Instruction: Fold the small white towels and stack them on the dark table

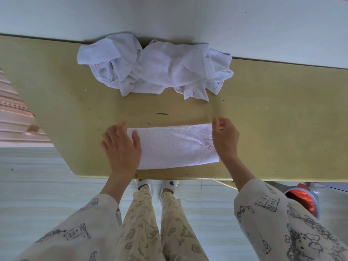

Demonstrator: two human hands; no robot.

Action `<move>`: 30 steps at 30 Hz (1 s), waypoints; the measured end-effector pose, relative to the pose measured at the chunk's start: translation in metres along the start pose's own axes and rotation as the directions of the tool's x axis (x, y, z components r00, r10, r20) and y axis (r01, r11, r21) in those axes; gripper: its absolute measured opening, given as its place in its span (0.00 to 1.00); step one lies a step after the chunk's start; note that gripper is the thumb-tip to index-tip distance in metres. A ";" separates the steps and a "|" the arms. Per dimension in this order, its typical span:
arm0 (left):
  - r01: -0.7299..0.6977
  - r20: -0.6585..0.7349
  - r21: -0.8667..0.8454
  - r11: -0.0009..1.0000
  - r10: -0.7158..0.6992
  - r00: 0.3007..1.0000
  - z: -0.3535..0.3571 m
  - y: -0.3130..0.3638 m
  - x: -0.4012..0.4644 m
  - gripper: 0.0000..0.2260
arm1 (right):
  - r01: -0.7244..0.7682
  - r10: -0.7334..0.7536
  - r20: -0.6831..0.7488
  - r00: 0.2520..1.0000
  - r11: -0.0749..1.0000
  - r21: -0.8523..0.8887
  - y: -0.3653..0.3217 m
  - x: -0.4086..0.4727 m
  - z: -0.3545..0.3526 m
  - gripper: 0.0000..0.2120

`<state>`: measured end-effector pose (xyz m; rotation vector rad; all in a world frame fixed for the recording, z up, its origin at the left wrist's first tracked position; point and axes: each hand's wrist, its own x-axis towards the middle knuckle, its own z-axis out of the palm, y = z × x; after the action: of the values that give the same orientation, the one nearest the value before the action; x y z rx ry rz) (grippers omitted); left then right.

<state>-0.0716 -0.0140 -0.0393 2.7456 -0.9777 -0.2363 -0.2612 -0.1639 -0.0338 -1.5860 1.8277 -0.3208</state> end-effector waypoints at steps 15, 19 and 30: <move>-0.607 0.239 0.135 0.783 0.569 0.787 0.057 0.004 -0.035 0.24 | 0.680 -0.625 0.312 0.715 0.520 -0.516 0.054 -0.019 0.047 0.25; -0.600 0.197 0.126 0.790 0.573 0.796 0.056 -0.010 -0.032 0.25 | 0.664 -0.612 0.316 0.725 0.499 -0.556 0.061 -0.016 0.049 0.27; -0.248 0.178 -0.019 0.969 0.247 0.953 0.015 -0.057 -0.032 0.23 | 0.690 -0.639 0.313 0.702 0.503 -0.520 0.035 -0.045 0.050 0.26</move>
<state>-0.0654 0.0475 -0.0659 2.6036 -1.3566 -0.4441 -0.2556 -0.1018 -0.0762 -2.7234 1.1947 0.0284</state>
